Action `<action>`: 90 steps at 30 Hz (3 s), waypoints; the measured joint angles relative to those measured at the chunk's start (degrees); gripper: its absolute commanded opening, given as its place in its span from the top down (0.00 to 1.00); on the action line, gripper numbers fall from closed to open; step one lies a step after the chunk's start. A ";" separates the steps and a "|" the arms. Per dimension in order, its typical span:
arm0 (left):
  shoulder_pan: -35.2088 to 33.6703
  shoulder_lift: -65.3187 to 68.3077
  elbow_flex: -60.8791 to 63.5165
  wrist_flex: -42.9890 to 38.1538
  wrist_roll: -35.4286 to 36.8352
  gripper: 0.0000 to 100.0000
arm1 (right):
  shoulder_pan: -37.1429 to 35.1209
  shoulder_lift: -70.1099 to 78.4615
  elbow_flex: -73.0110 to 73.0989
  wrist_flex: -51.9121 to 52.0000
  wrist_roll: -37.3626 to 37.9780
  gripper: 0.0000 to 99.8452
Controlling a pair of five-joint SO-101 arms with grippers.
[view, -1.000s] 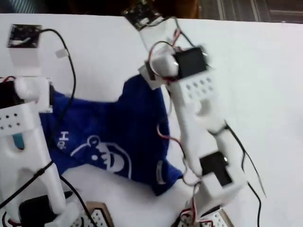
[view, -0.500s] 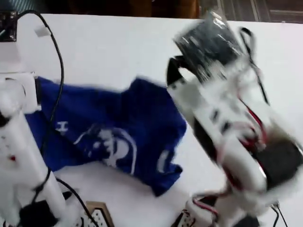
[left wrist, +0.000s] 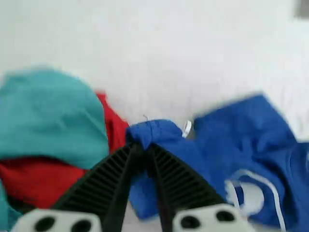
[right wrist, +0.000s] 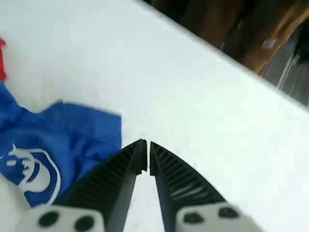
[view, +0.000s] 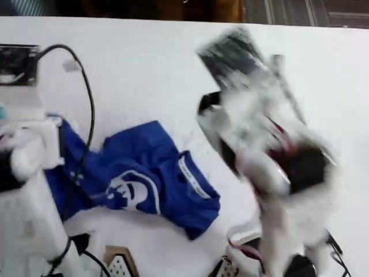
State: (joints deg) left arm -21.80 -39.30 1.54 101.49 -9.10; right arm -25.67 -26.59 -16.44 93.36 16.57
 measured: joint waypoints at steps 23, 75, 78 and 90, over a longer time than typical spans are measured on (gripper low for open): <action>-0.09 -0.26 23.21 -9.85 -2.29 0.97 | -7.74 85.10 -44.75 2.20 0.44 0.98; -6.42 -0.26 23.38 -11.52 -4.40 0.97 | -5.36 77.36 -34.64 6.86 2.73 0.83; -6.42 -0.26 23.38 -11.52 -4.40 0.97 | -5.36 81.76 -36.48 6.86 0.79 0.83; -6.42 -0.26 23.38 -11.52 -4.40 0.97 | -6.86 84.22 -37.01 6.86 -0.18 0.83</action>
State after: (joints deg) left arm -28.22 -39.56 24.92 89.98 -13.49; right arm -32.53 57.63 -53.45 100.22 16.40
